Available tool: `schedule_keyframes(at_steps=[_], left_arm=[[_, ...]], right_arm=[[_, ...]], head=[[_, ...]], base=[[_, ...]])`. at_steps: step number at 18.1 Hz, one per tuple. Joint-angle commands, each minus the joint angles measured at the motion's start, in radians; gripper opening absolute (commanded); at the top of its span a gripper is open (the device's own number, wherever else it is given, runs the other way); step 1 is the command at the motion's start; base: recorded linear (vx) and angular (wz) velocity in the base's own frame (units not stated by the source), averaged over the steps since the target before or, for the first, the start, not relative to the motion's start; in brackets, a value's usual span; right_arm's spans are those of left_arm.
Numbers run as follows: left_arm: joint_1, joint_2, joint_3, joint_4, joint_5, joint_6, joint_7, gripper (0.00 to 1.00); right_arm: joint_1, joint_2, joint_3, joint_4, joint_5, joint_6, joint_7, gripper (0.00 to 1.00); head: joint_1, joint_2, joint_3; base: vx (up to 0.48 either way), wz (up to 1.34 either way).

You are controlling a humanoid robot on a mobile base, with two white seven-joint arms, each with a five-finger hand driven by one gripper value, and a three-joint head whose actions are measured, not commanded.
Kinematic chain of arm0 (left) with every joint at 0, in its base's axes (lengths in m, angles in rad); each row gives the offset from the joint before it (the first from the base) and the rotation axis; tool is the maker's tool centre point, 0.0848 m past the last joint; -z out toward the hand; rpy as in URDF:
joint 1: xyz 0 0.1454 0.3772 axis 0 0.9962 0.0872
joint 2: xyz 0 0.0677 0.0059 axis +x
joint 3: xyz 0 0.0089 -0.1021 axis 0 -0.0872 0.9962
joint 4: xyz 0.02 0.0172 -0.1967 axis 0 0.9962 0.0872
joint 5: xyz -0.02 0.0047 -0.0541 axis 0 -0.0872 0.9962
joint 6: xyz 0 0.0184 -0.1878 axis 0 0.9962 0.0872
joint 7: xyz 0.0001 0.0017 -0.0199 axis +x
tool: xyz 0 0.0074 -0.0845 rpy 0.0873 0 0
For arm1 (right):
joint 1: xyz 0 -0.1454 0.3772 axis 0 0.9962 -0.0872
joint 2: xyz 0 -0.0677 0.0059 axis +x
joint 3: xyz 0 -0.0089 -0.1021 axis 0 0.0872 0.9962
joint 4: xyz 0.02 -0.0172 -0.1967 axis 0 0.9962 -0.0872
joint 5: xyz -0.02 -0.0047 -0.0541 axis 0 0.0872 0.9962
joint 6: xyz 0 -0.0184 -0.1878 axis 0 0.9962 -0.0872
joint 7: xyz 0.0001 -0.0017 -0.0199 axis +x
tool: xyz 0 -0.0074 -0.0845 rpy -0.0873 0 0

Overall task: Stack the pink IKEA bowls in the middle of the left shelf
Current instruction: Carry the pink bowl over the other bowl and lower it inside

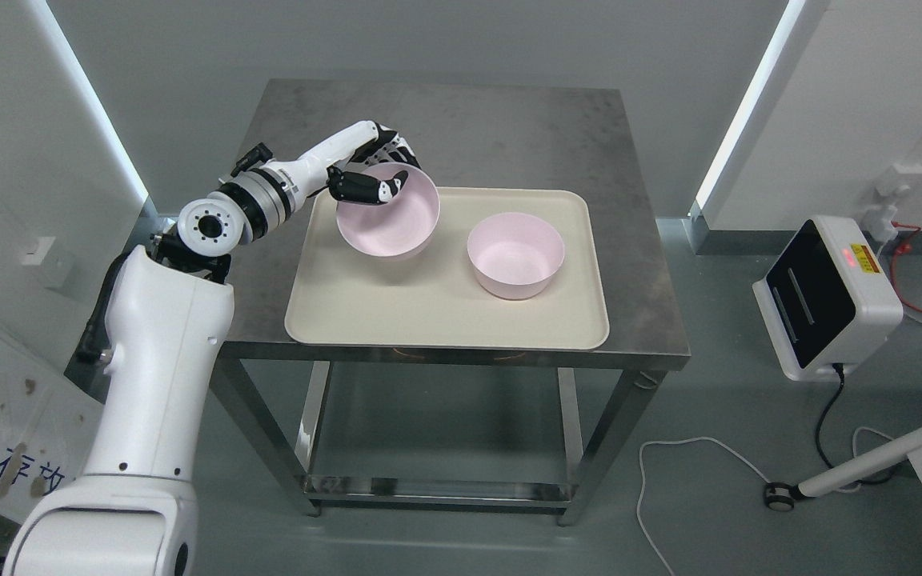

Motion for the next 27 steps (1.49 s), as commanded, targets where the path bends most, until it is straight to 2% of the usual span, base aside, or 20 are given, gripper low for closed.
schedule_keyframes(at_steps=[1, 4, 7, 10, 18, 27], left_arm=[[-0.096, -0.028, -0.298, -0.033, 0.119, 0.070, 0.003, 0.02], [-0.117, -0.028, -0.592, -0.022, 0.213, 0.116, 0.053, 0.03], [-0.161, -0.028, -0.691, 0.048, 0.320, 0.187, 0.163, 0.03], [-0.183, -0.028, -0.699, 0.145, 0.337, 0.182, 0.202, 0.04], [-0.174, -0.028, -0.693, 0.173, 0.337, 0.181, 0.197, 0.05], [-0.177, -0.028, -0.618, 0.210, 0.330, 0.181, 0.207, 0.07]], right_arm=[[0.002, -0.017, -0.011, -0.034, 0.000, -0.001, 0.000, 1.00], [0.002, -0.017, -0.011, -0.034, 0.000, -0.001, 0.000, 1.00], [0.003, -0.017, -0.011, -0.034, 0.000, -0.001, 0.000, 1.00], [0.003, -0.017, -0.011, -0.034, 0.000, -0.001, 0.000, 1.00], [0.002, -0.017, -0.011, -0.034, 0.000, -0.001, 0.000, 1.00], [0.002, -0.017, -0.011, -0.034, 0.000, -0.001, 0.000, 1.00]], head=[[0.0000, 0.000, 0.000], [0.0000, 0.000, 0.000], [0.0000, 0.000, 0.000], [0.0000, 0.000, 0.000], [0.0000, 0.000, 0.000], [0.0000, 0.000, 0.000]], base=[[0.000, 0.00], [0.000, 0.00], [0.000, 0.00], [0.000, -0.01], [0.000, 0.00], [0.000, 0.00]])
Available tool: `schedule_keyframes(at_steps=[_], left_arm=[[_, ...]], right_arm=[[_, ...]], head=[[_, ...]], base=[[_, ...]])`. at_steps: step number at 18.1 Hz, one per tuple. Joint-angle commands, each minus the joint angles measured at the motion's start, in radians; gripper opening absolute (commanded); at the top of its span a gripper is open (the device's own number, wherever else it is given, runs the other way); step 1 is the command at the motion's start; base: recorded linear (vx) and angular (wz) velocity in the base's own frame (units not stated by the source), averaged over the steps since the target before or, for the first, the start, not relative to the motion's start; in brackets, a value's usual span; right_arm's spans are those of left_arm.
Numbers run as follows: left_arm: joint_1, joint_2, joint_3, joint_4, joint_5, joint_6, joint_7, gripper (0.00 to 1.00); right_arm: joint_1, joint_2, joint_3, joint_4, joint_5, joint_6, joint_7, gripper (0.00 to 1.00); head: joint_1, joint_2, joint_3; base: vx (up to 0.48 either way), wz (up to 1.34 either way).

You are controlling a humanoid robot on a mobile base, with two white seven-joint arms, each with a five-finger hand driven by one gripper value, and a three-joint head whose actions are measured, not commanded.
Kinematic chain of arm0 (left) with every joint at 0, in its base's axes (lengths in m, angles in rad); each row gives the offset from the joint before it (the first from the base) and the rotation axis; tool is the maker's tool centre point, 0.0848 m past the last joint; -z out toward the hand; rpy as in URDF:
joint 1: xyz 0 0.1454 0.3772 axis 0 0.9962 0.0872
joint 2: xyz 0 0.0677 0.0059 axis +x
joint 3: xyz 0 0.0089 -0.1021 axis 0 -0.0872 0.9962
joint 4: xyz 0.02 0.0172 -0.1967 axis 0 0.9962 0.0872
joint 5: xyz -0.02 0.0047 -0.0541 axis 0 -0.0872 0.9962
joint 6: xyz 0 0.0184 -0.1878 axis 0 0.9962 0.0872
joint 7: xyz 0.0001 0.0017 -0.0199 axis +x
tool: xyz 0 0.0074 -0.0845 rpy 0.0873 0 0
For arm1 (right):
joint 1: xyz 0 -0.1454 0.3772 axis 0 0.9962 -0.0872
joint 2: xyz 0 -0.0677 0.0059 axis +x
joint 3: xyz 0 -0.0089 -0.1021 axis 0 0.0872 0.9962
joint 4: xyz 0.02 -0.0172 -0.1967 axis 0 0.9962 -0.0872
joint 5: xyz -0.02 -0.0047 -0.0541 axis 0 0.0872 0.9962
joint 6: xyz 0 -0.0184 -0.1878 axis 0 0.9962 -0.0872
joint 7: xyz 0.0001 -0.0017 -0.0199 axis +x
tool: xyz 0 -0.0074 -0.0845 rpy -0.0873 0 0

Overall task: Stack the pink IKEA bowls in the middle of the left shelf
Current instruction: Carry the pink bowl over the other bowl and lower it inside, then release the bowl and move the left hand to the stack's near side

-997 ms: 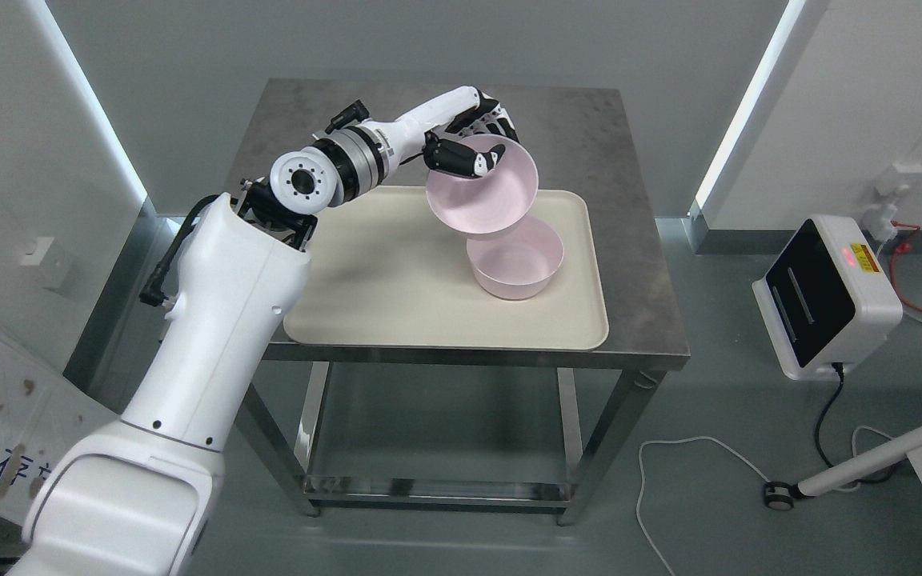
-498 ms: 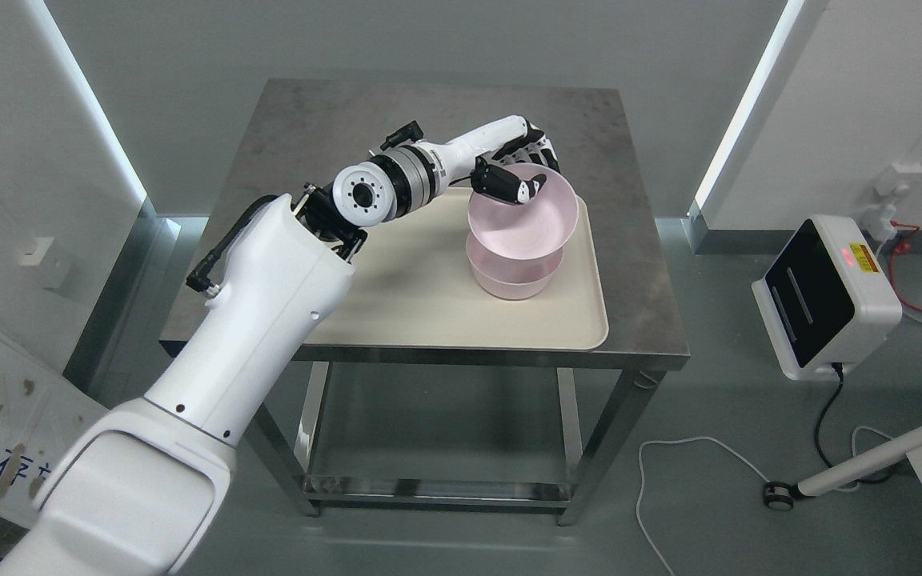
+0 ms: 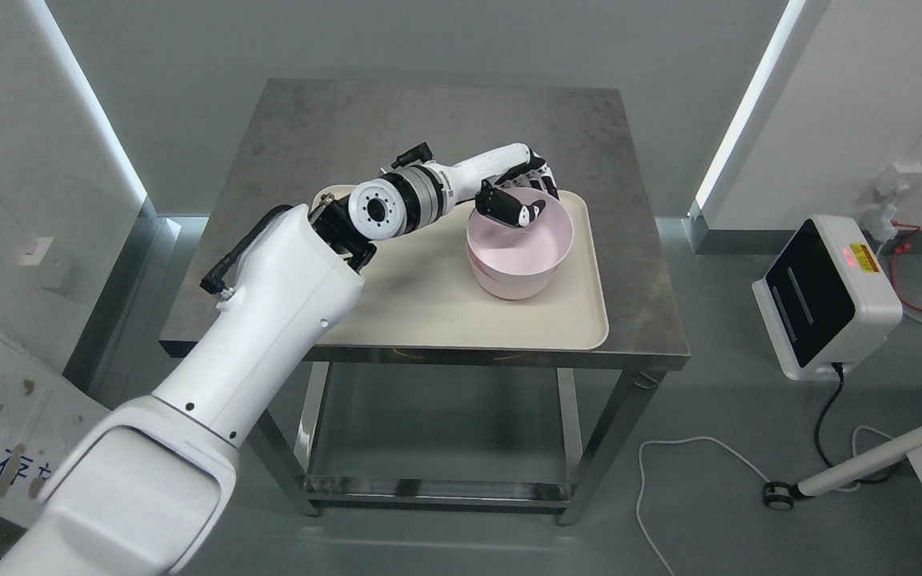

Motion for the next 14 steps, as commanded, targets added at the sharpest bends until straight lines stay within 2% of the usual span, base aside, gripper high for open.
schedule_keyframes(at_steps=[1, 12, 13, 14], left_arm=[[-0.008, 0.014, 0.002, 0.054, 0.000, 0.000, 0.007, 0.07], [-0.011, 0.014, 0.039, 0.043, 0.003, 0.000, 0.010, 0.08], [-0.011, 0.014, 0.028, 0.046, 0.003, 0.000, 0.010, 0.14], [-0.010, 0.014, 0.019, 0.046, 0.001, -0.001, 0.010, 0.31]], right_arm=[[0.002, -0.017, -0.011, -0.034, 0.000, -0.001, 0.000, 1.00], [0.002, -0.017, -0.011, -0.034, 0.000, -0.001, 0.000, 1.00], [0.002, -0.017, -0.011, -0.034, 0.000, -0.001, 0.000, 1.00], [0.002, -0.017, -0.011, -0.034, 0.000, -0.001, 0.000, 1.00]], head=[[0.0000, 0.000, 0.000], [0.0000, 0.000, 0.000], [0.0000, 0.000, 0.000], [0.0000, 0.000, 0.000]], base=[[0.000, 0.00], [-0.002, 0.00], [0.000, 0.00], [0.000, 0.00]])
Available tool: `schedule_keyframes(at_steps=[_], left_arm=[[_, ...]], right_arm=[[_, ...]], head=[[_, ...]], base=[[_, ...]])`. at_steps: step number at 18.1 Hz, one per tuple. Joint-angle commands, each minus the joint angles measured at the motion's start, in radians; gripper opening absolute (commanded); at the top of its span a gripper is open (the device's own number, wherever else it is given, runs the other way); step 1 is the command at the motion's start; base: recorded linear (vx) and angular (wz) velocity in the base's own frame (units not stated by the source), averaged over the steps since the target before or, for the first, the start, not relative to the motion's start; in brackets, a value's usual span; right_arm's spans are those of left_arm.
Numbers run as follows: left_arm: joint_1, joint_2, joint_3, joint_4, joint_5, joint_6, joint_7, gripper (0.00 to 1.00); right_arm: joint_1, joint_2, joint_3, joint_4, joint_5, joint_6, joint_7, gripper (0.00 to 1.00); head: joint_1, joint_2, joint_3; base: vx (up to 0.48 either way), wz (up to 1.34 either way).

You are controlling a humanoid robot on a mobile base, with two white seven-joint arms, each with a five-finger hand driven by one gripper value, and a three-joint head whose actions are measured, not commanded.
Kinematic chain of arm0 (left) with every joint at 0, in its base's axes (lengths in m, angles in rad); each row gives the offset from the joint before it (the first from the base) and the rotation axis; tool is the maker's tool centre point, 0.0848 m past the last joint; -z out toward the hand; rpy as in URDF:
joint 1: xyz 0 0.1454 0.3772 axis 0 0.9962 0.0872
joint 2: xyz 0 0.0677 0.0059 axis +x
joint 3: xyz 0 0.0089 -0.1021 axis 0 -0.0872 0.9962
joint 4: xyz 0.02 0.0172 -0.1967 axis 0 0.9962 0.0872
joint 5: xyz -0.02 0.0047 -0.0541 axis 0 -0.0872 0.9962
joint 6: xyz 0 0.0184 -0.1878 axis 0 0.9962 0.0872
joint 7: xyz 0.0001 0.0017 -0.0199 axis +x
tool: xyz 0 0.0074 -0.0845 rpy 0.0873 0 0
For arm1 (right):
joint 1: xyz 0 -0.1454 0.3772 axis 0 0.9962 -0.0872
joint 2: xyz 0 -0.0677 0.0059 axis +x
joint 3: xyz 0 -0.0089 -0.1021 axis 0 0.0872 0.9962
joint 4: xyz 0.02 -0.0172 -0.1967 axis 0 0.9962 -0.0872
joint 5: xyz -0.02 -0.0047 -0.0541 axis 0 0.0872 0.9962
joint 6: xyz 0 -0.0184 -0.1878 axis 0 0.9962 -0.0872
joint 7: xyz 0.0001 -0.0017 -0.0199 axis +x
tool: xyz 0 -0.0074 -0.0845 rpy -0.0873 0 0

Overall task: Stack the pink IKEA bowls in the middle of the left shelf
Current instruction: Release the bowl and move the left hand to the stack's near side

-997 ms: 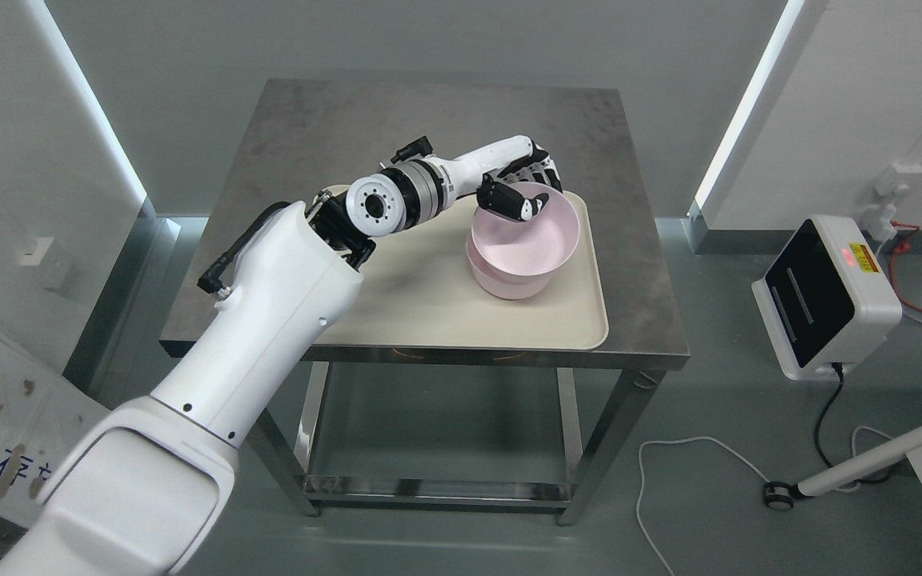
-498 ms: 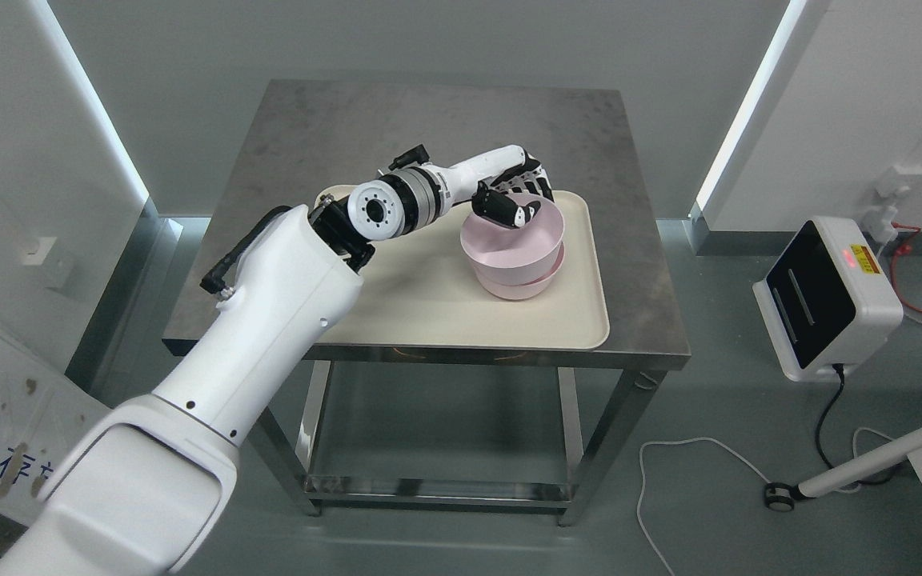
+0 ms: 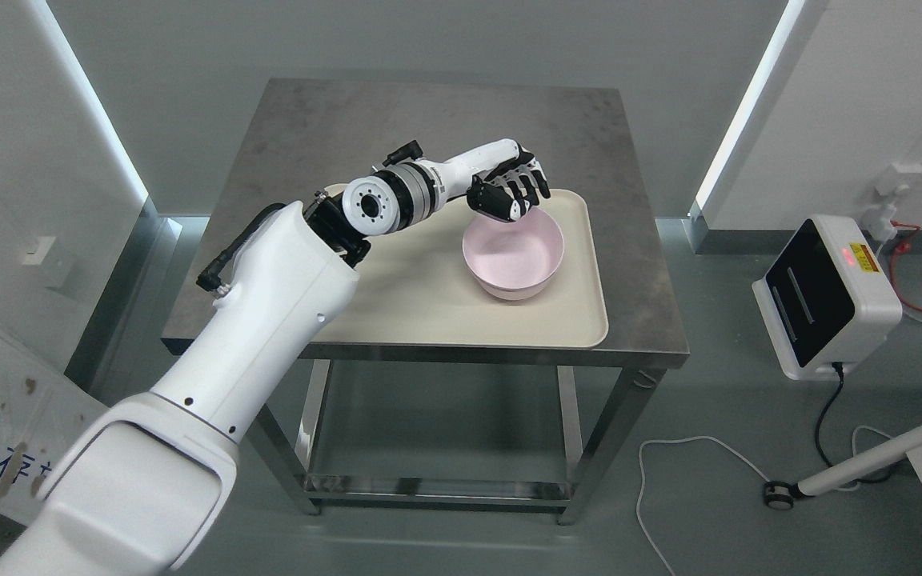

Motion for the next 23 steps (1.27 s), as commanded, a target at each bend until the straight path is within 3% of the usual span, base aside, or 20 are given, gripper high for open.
schedule_keyframes(at_steps=[1, 2, 4, 7, 10, 12, 14, 18, 23], left_arm=[[0.000, 0.016, -0.019, 0.012, -0.003, -0.001, -0.001, 0.49], [0.002, 0.016, -0.033, 0.011, -0.002, -0.003, 0.001, 0.64], [0.008, 0.016, 0.028, -0.013, 0.002, -0.003, 0.022, 0.74], [0.037, 0.016, 0.322, -0.200, 0.063, -0.003, 0.047, 0.76], [0.124, 0.016, 0.456, -0.430, 0.204, 0.012, 0.021, 0.76], [0.270, 0.016, 0.437, -0.605, 0.215, 0.012, -0.143, 0.74], [0.361, 0.016, 0.374, -0.673, 0.186, 0.011, -0.306, 0.74], [0.399, 0.016, 0.280, -0.672, -0.097, 0.008, -0.318, 0.75], [0.379, 0.016, 0.271, -0.617, -0.368, 0.009, -0.317, 0.74]], right_arm=[[0.002, -0.017, -0.011, -0.034, 0.000, -0.001, 0.000, 1.00], [0.002, -0.017, -0.011, -0.034, 0.000, -0.001, 0.000, 1.00], [0.002, -0.017, -0.011, -0.034, 0.000, -0.001, 0.000, 1.00], [0.002, -0.017, -0.011, -0.034, 0.000, -0.001, 0.000, 1.00], [0.002, -0.017, -0.011, -0.034, 0.000, -0.001, 0.000, 1.00], [0.002, -0.017, -0.011, -0.034, 0.000, -0.001, 0.000, 1.00], [0.002, -0.017, -0.011, -0.034, 0.000, -0.001, 0.000, 1.00], [0.002, -0.017, -0.011, -0.034, 0.000, -0.001, 0.000, 1.00], [0.002, -0.017, -0.011, -0.034, 0.000, -0.001, 0.000, 1.00]], head=[[0.0000, 0.000, 0.000], [0.0000, 0.000, 0.000], [0.0000, 0.000, 0.000], [0.0000, 0.000, 0.000], [0.0000, 0.000, 0.000], [0.0000, 0.000, 0.000], [0.0000, 0.000, 0.000], [0.0000, 0.000, 0.000], [0.0000, 0.000, 0.000]], base=[[0.000, 0.00], [0.000, 0.00], [0.000, 0.00], [0.000, 0.00], [0.000, 0.00], [0.000, 0.00], [0.000, 0.00], [0.000, 0.00], [0.000, 0.00]])
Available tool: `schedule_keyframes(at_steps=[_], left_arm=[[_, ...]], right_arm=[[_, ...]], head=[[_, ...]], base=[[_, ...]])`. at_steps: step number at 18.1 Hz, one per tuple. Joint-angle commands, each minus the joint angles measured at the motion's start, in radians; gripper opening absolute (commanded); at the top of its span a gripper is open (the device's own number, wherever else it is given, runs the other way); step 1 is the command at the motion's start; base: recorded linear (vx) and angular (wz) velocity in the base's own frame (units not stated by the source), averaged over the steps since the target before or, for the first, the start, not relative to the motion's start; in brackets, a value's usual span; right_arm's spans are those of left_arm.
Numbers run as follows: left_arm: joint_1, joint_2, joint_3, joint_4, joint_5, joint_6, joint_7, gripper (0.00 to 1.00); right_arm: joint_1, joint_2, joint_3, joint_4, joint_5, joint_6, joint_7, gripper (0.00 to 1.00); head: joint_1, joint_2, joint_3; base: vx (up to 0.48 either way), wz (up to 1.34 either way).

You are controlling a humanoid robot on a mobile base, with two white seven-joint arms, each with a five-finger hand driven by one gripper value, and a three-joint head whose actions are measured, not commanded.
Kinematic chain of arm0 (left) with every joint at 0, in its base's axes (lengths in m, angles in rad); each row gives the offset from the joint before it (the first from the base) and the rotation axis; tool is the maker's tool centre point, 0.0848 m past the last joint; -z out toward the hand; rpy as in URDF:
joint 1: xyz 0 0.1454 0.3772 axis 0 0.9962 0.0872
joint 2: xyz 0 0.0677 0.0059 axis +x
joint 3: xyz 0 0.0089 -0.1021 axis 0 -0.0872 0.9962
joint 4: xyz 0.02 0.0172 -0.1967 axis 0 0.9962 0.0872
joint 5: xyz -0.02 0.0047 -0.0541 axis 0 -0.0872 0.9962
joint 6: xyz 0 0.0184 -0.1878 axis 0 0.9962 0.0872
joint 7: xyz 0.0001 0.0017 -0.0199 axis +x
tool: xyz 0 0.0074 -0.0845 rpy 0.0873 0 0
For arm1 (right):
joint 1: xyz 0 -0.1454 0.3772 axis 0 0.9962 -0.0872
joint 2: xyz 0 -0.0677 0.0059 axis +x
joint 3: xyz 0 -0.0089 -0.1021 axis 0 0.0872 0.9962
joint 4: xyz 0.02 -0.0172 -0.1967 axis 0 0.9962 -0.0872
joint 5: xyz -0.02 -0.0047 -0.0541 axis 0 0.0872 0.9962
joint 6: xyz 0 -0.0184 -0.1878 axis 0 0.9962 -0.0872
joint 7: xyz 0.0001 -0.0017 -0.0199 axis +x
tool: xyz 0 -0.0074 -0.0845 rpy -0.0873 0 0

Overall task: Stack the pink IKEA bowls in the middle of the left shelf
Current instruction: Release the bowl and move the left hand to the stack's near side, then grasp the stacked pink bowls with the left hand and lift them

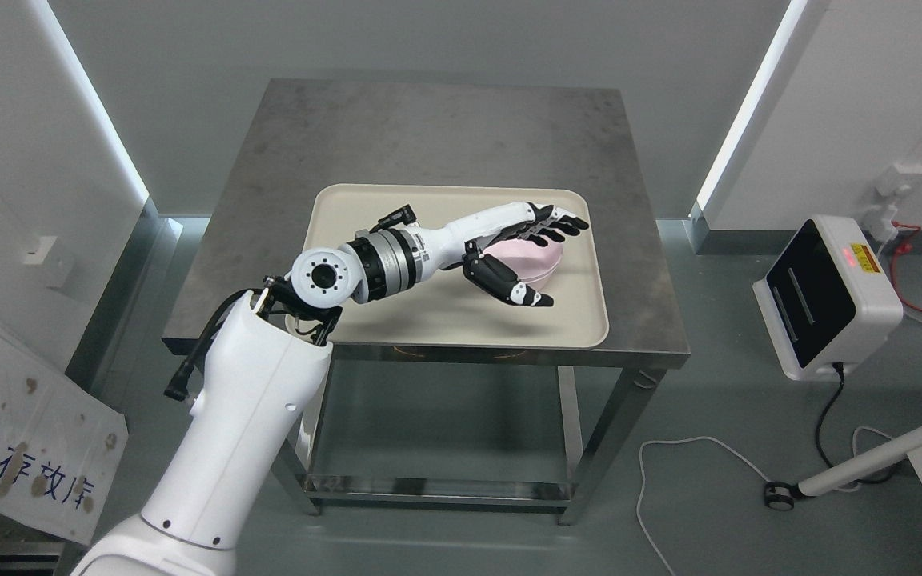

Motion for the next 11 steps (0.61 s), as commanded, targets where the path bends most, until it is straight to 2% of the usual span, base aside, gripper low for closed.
schedule_keyframes(at_steps=[1, 8, 11], left_arm=[[0.025, 0.017, 0.003, -0.130, -0.268, -0.002, -0.005, 0.72], [-0.005, 0.017, -0.057, -0.078, -0.446, -0.014, -0.002, 0.67], [-0.004, 0.017, -0.075, -0.064, -0.454, -0.028, -0.003, 0.59]], right_arm=[[0.002, -0.017, -0.011, -0.034, 0.000, -0.001, 0.001, 1.00], [0.002, -0.017, -0.011, -0.034, 0.000, -0.001, 0.001, 1.00], [0.002, -0.017, -0.011, -0.034, 0.000, -0.001, 0.001, 1.00]], head=[[0.0000, 0.000, 0.000], [0.0000, 0.000, 0.000], [0.0000, 0.000, 0.000]], base=[[0.000, 0.00], [0.000, 0.00], [0.000, 0.00]])
